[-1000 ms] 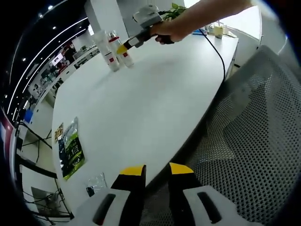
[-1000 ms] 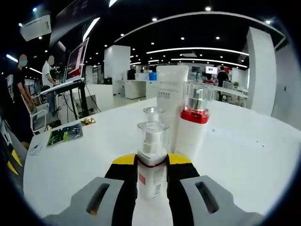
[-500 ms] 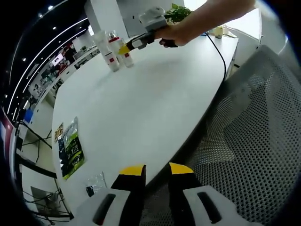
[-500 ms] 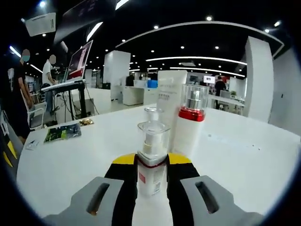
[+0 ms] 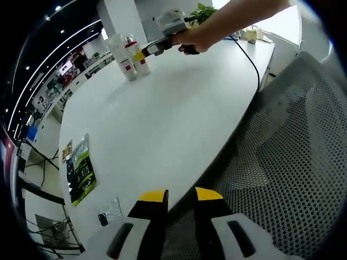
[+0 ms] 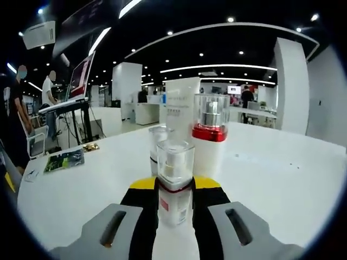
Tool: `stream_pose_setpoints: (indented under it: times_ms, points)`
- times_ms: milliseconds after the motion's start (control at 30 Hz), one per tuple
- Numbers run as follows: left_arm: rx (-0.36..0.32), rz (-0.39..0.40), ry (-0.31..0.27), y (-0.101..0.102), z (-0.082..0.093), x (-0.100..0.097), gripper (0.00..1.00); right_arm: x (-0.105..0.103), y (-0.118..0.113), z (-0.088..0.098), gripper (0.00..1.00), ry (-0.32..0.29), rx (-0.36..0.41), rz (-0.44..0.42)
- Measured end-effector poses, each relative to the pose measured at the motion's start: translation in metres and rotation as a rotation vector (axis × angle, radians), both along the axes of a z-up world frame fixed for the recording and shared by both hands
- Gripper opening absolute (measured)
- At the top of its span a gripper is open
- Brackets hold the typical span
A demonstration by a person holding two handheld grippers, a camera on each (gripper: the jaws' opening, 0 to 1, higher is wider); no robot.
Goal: Arrange the skincare products in the storage area until every visible bottle or jar stands upright without overlapping.
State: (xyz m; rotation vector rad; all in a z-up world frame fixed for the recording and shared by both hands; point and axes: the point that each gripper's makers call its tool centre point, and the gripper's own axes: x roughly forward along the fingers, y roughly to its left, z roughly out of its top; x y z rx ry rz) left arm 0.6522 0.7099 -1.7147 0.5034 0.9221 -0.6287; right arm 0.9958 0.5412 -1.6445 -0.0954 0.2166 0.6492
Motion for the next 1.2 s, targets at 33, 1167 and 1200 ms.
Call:
stream_pose_setpoints:
  times_ms: [33,1167,1200]
  points:
    - [-0.011,0.002,0.001,-0.001,0.001,0.0,0.19,0.001,0.0,0.0,0.2,-0.001,0.005,-0.005]
    - [0.002,-0.002,0.024,0.001,-0.003,-0.003,0.19,0.009,-0.017,-0.026,0.31,0.069,-0.067,0.009]
    - [0.004,0.0,0.025,0.001,-0.003,-0.002,0.19,0.008,-0.018,-0.026,0.3,0.072,-0.073,0.011]
